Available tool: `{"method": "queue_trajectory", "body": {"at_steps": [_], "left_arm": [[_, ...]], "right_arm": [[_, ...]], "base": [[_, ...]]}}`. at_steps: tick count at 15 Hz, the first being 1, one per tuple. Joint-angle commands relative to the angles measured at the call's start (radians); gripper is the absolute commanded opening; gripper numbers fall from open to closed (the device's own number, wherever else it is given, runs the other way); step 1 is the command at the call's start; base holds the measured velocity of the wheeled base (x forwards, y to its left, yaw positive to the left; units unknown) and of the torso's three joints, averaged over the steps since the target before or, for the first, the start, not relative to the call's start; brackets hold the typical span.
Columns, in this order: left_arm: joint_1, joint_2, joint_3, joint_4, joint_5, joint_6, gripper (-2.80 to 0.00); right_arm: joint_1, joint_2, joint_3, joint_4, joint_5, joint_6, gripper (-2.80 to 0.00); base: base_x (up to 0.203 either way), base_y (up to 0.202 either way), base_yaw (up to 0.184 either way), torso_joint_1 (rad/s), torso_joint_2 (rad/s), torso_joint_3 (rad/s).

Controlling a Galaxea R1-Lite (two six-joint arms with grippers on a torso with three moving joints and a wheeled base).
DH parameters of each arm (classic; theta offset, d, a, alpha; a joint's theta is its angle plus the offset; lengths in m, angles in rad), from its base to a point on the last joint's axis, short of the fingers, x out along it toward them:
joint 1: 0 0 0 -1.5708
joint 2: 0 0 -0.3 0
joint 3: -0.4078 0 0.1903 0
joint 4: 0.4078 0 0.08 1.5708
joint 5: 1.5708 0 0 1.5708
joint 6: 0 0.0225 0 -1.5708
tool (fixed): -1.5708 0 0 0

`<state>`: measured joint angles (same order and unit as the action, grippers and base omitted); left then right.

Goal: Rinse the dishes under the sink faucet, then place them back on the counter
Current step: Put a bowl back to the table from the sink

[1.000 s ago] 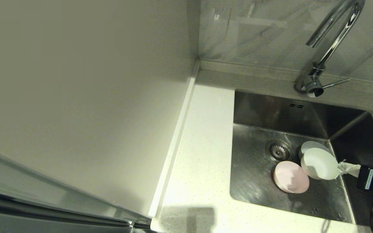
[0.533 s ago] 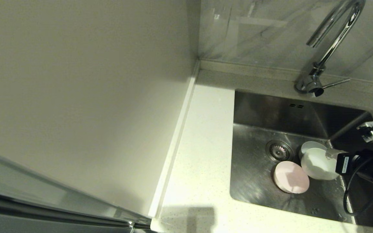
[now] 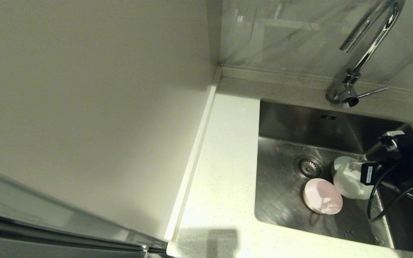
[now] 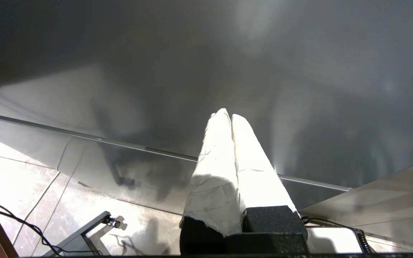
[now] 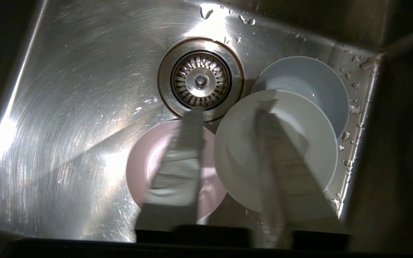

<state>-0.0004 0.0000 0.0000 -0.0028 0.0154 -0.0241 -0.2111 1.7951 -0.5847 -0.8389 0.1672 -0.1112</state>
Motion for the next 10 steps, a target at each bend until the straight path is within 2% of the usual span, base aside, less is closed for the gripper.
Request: {"method": "queue_trajectory", "body": {"at_steps": [1, 2, 4, 6, 10], "left_arm": [[0.000, -0.003, 0.000, 0.000, 0.000, 0.000, -2.80], [-0.001, -0.003, 0.000, 0.000, 0.000, 0.000, -2.80], [0.000, -0.003, 0.000, 0.000, 0.000, 0.000, -2.80], [0.000, -0.003, 0.000, 0.000, 0.000, 0.000, -2.80], [0.000, -0.003, 0.000, 0.000, 0.000, 0.000, -2.80]], "right_arm": [[-0.001, 0.042, -0.027, -0.001, 0.003, 0.003, 0.00], [0.001, 0.051, -0.053, 0.032, 0.003, 0.009, 0.00], [0.007, 0.049, -0.149, 0.202, 0.003, 0.064, 0.00], [0.010, 0.043, -0.269, 0.488, 0.005, 0.121, 0.00], [0.024, -0.046, -0.518, 0.978, -0.027, 0.146, 0.00]], "base": [[0.000, 0.000, 0.000, 0.000, 0.00, 0.000], [0.000, 0.000, 0.000, 0.000, 0.00, 0.000], [0.000, 0.000, 0.000, 0.000, 0.00, 0.000], [0.000, 0.000, 0.000, 0.000, 0.00, 0.000], [0.000, 0.000, 0.000, 0.000, 0.00, 0.000]]}}
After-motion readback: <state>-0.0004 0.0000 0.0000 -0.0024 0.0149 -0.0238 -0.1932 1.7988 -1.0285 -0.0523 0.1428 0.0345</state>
